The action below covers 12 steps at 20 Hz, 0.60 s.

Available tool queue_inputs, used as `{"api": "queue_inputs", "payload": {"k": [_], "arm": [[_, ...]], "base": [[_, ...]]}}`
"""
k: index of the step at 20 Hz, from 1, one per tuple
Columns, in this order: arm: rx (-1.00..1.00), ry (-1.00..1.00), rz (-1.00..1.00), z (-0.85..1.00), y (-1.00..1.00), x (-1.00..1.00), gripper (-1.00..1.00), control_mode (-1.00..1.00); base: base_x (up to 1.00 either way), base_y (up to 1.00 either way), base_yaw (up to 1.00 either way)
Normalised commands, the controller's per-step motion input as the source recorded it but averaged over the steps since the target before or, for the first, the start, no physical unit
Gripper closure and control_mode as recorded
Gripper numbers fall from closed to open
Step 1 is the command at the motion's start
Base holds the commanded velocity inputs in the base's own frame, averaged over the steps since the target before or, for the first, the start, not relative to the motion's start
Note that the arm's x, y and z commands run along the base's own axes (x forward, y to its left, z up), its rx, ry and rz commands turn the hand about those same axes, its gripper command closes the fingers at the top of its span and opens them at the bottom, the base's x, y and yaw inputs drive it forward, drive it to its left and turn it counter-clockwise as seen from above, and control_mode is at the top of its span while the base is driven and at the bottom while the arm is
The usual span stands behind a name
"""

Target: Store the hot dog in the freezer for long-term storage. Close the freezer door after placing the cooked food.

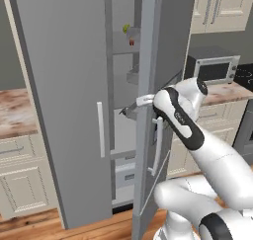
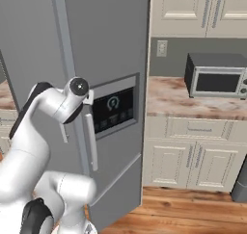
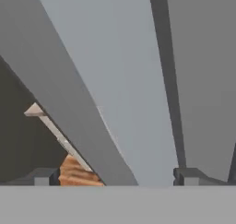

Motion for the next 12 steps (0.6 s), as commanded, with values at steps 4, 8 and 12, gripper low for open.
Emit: {"api": "queue_inputs", "payload": {"k": [4,8,12], "arm": [[0.00,0.08,0.00,0.09,0.05,0.39,-1.00,-1.00],[0.00,0.00,-0.04,0.00,0.22,0.43,-1.00,-1.00],[0.00,0.00,-0.07,0.00,0.24,0.39,-1.00,-1.00]], "base": [[0.00,0.00,0.00],[0.00,0.00,0.00],[0.00,0.00,0.00]]}}
